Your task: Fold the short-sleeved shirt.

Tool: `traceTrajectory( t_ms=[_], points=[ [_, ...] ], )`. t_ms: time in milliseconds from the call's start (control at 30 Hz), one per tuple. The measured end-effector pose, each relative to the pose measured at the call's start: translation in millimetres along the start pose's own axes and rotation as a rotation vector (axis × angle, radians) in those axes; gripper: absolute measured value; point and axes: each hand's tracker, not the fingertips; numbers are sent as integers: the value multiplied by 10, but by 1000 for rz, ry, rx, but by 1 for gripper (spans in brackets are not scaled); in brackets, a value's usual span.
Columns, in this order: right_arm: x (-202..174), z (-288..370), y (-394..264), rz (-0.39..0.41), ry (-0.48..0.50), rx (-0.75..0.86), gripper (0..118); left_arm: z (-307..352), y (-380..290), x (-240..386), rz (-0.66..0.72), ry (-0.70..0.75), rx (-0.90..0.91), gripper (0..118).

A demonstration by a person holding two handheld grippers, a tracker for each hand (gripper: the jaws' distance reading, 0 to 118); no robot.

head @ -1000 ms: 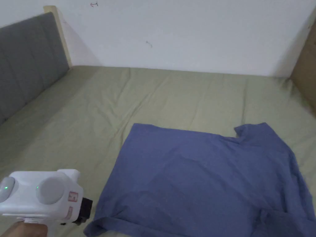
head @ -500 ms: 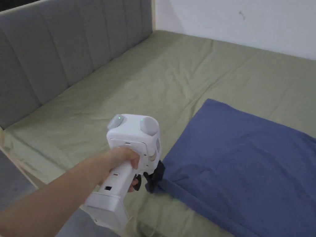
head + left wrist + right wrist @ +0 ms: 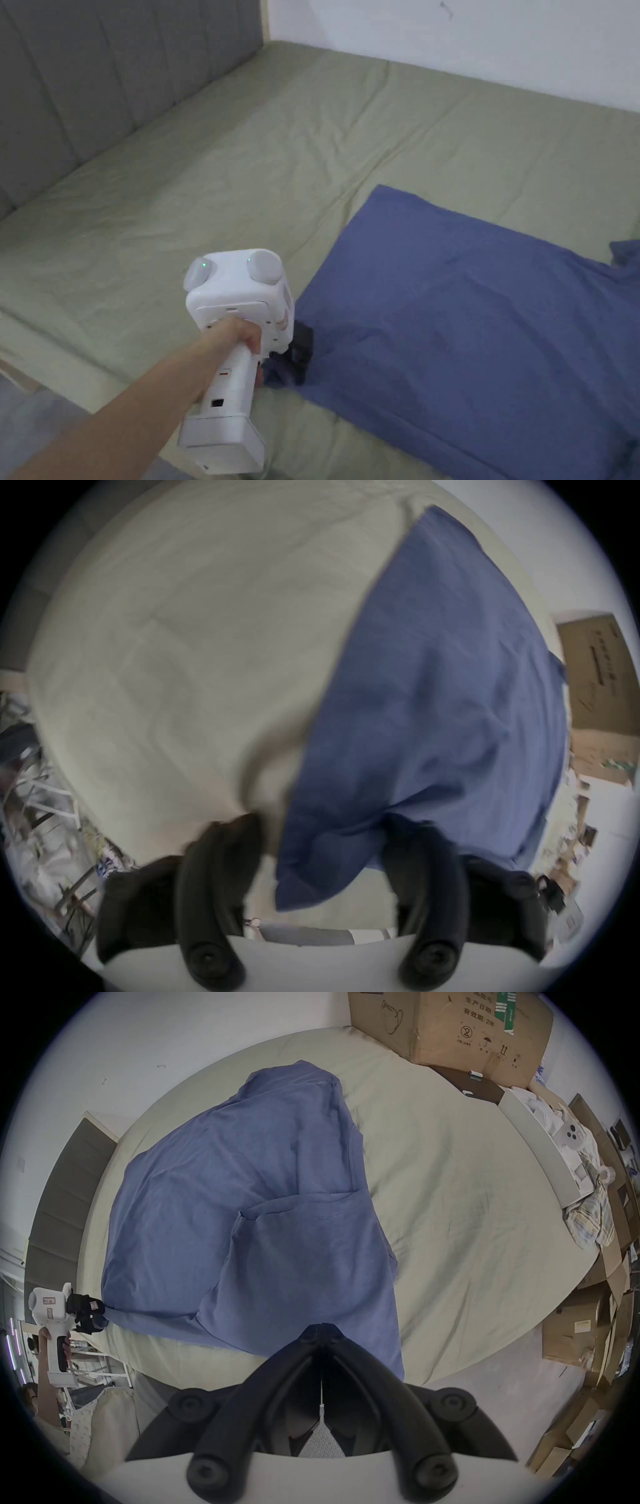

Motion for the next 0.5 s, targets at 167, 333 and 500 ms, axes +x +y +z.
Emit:
traceTrajectory(
  t_ms=[167, 333, 500],
  points=[
    [131, -24, -17, -23, -3, 3, 0, 181, -24, -8, -61, -76, 26, 9],
    [238, -91, -88, -42, -17, 1, 0, 224, -107, 125, -90, -47, 31, 9],
    [475, -172, -90, -97, 50, -62, 112, 226, -153, 149, -76, -65, 16, 8]
  ],
)
